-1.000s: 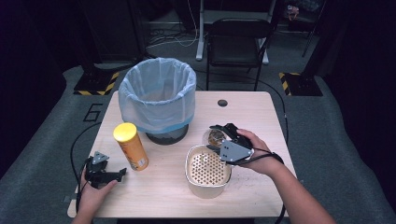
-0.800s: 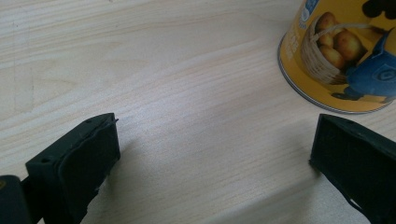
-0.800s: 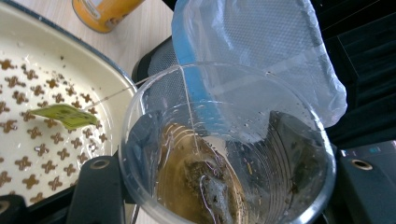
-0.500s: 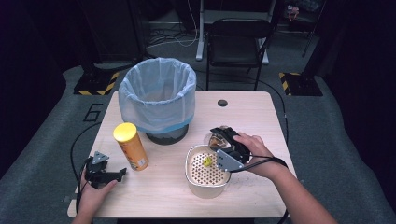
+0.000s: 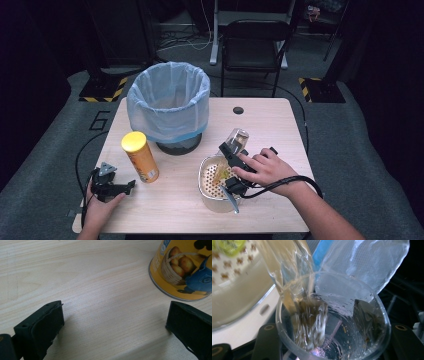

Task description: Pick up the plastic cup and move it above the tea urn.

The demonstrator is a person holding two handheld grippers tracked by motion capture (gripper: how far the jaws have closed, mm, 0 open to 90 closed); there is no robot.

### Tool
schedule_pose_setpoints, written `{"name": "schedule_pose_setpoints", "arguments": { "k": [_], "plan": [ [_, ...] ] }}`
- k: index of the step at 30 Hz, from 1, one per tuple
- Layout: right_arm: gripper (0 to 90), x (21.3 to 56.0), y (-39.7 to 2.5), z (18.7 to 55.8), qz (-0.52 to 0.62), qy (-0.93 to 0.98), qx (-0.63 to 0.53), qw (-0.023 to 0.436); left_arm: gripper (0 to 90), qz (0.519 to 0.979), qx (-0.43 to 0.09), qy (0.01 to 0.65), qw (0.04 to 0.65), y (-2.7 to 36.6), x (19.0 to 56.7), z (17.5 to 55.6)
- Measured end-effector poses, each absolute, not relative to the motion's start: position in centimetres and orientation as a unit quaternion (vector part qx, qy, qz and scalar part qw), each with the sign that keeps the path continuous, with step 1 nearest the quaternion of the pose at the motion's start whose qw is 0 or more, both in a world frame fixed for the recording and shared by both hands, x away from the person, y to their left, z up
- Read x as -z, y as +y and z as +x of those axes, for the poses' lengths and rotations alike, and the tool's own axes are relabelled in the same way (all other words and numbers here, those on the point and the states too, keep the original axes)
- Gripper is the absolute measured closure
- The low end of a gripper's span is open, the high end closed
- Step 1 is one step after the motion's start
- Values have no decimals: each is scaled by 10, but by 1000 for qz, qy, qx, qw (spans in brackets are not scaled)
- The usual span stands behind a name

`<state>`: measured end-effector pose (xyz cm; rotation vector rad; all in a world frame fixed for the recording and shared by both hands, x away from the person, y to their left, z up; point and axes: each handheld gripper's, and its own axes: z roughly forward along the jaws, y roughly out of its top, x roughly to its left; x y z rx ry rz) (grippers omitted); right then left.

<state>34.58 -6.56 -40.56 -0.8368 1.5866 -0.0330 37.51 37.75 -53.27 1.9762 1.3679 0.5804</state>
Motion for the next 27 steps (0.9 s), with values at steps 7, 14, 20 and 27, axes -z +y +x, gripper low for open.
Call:
{"name": "schedule_pose_setpoints", "arguments": {
  "k": [7,14,20,27],
  "plan": [
    [407,404,-61,342,-391,681,40,617,11,755,-222,523,328,377,533,375],
    [404,399,-60,341,-392,689,34,609,11,755,-222,523,328,377,533,375],
    [402,405,-62,341,-368,699,-9,613,11,755,-222,523,328,377,533,375],
    [402,399,-61,340,-394,689,25,607,11,755,-222,523,328,377,533,375]
  ]
}}
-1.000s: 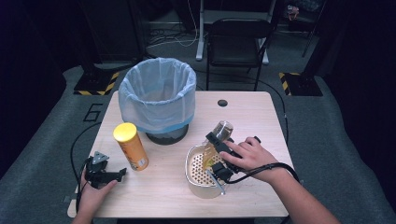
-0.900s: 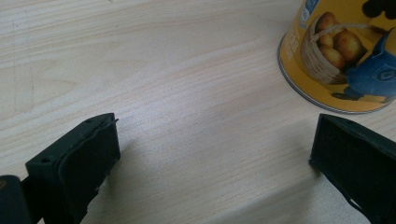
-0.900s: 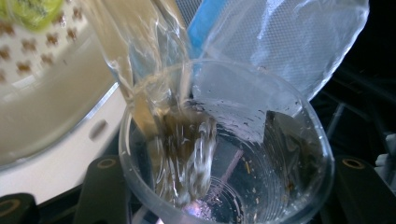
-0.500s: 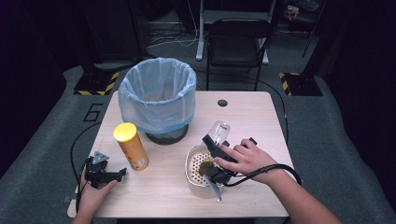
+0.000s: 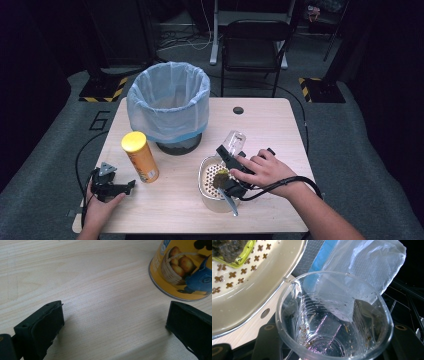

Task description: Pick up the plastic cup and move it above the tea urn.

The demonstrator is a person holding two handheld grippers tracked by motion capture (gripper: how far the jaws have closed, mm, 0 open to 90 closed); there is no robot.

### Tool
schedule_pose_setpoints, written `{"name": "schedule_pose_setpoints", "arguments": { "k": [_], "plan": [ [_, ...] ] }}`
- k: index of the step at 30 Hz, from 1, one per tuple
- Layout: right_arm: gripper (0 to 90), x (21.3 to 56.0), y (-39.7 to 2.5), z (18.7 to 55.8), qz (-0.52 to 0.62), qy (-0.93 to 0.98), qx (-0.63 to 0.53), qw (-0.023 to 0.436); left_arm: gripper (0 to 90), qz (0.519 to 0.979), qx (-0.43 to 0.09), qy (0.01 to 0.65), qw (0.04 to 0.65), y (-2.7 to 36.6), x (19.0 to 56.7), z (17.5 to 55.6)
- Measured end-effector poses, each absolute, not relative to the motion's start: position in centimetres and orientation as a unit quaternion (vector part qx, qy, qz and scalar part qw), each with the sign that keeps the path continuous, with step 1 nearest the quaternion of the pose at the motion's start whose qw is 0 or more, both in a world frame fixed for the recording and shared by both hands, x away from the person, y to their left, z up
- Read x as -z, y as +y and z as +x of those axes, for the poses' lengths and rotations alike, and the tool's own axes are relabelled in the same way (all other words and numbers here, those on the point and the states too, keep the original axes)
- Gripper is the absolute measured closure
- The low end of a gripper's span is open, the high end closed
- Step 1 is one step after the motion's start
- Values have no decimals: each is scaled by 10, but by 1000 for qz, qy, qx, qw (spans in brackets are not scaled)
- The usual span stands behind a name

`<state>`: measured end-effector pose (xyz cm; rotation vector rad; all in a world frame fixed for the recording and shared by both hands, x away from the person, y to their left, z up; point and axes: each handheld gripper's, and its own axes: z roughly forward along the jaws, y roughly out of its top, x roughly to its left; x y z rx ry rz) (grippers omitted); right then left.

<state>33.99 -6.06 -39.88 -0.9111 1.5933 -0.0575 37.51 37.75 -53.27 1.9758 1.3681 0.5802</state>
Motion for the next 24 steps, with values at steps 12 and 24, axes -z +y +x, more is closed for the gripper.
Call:
{"name": "schedule_pose_setpoints", "arguments": {
  "k": [12,24],
  "plan": [
    [401,400,-62,338,-384,697,10,606,11,755,-222,523,328,377,533,375],
    [401,399,-62,335,-390,689,9,611,11,755,-222,523,328,377,533,375]
  ]
}}
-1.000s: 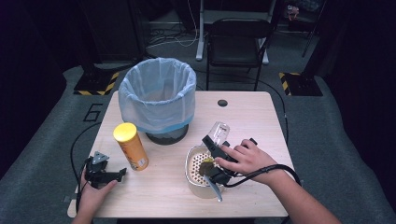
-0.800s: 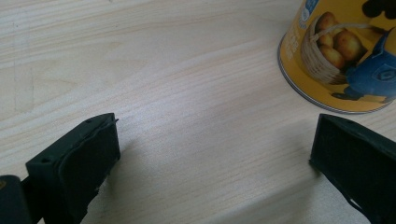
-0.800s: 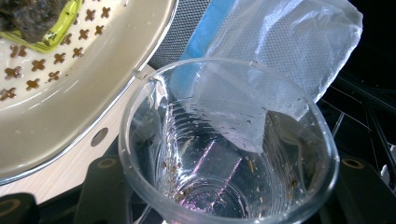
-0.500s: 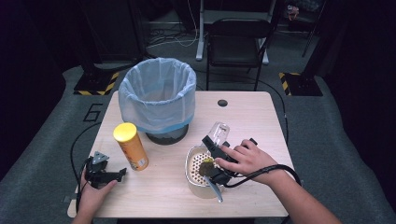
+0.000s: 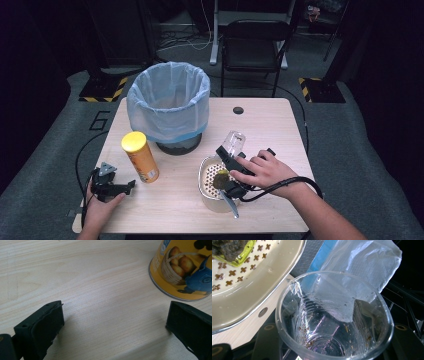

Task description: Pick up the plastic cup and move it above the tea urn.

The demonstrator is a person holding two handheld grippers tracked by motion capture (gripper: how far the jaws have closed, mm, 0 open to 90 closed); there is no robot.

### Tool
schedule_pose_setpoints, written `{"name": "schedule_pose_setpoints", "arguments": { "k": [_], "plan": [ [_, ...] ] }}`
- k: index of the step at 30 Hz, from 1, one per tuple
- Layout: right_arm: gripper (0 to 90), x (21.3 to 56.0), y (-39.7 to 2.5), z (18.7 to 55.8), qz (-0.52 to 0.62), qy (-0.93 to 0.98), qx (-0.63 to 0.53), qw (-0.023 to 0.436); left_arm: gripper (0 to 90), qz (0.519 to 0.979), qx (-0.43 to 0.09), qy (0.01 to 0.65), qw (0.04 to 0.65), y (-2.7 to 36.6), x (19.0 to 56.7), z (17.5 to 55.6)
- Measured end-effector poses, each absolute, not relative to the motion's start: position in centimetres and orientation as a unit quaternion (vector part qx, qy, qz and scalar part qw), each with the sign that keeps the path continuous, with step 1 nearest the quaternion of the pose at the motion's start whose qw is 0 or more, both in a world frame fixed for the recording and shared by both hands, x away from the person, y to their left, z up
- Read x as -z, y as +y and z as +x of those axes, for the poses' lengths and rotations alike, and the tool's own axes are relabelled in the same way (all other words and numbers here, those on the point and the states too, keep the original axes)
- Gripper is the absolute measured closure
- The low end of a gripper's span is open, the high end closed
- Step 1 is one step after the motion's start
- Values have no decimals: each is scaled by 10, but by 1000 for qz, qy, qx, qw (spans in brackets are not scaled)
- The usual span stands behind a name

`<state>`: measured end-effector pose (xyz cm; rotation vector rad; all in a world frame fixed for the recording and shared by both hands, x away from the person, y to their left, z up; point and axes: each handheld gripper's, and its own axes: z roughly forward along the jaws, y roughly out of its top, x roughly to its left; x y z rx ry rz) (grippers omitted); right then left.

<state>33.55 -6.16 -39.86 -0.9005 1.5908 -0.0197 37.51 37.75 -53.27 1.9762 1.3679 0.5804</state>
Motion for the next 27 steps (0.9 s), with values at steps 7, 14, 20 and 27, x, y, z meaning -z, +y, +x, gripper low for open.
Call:
{"name": "schedule_pose_setpoints", "arguments": {
  "k": [7,14,20,27],
  "plan": [
    [401,396,-61,334,-394,689,11,609,11,754,-222,524,328,377,533,375],
    [398,382,-60,334,-394,696,-1,600,11,752,-219,526,331,377,533,375],
    [396,372,-60,334,-388,707,-26,591,11,754,-220,525,329,377,533,375],
    [393,362,-67,341,-270,781,-158,541,12,752,-220,526,330,377,533,375]
  ]
}}
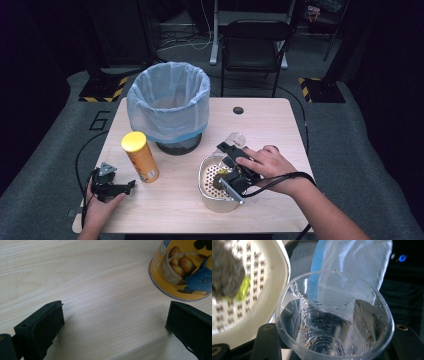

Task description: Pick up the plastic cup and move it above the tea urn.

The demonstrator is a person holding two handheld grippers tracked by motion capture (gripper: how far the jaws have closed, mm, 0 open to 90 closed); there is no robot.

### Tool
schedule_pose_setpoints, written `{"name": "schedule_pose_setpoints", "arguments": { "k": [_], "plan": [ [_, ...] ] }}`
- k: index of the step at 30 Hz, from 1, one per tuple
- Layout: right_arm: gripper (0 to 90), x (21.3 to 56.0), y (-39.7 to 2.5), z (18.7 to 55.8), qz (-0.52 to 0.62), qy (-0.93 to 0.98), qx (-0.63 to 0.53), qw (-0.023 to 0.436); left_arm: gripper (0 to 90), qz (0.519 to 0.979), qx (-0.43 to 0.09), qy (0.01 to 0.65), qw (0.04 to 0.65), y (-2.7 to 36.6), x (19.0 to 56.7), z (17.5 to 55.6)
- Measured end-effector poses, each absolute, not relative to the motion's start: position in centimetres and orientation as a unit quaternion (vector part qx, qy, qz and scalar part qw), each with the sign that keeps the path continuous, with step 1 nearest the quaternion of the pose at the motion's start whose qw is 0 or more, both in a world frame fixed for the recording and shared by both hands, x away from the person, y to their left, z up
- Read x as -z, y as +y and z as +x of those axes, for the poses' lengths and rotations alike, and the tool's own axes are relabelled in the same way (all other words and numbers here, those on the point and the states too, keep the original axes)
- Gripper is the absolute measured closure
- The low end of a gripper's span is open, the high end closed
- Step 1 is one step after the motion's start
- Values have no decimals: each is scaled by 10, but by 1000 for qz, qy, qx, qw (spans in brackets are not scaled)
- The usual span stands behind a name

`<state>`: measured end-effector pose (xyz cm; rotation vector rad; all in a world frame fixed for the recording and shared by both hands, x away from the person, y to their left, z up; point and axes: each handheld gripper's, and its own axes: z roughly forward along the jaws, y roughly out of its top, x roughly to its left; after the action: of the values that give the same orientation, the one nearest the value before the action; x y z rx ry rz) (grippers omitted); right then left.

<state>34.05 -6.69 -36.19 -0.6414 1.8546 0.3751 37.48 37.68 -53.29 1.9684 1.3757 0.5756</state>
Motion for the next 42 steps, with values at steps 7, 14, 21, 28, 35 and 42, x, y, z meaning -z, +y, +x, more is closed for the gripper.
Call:
{"name": "schedule_pose_setpoints", "arguments": {
  "k": [7,14,21,28,35,42],
  "plan": [
    [391,337,-80,364,-157,841,-277,437,12,752,-219,527,330,377,533,375],
    [385,317,-101,396,5,871,-405,278,12,752,-219,527,330,377,533,375],
    [385,308,-106,417,95,855,-465,208,12,753,-224,524,329,377,533,375],
    [381,294,-95,432,132,839,-490,197,12,754,-224,523,329,377,533,375],
    [381,266,-72,453,155,829,-500,194,12,754,-226,523,327,377,533,375],
    [381,234,-41,473,168,812,-524,195,13,754,-226,523,327,377,533,375]
  ]
}}
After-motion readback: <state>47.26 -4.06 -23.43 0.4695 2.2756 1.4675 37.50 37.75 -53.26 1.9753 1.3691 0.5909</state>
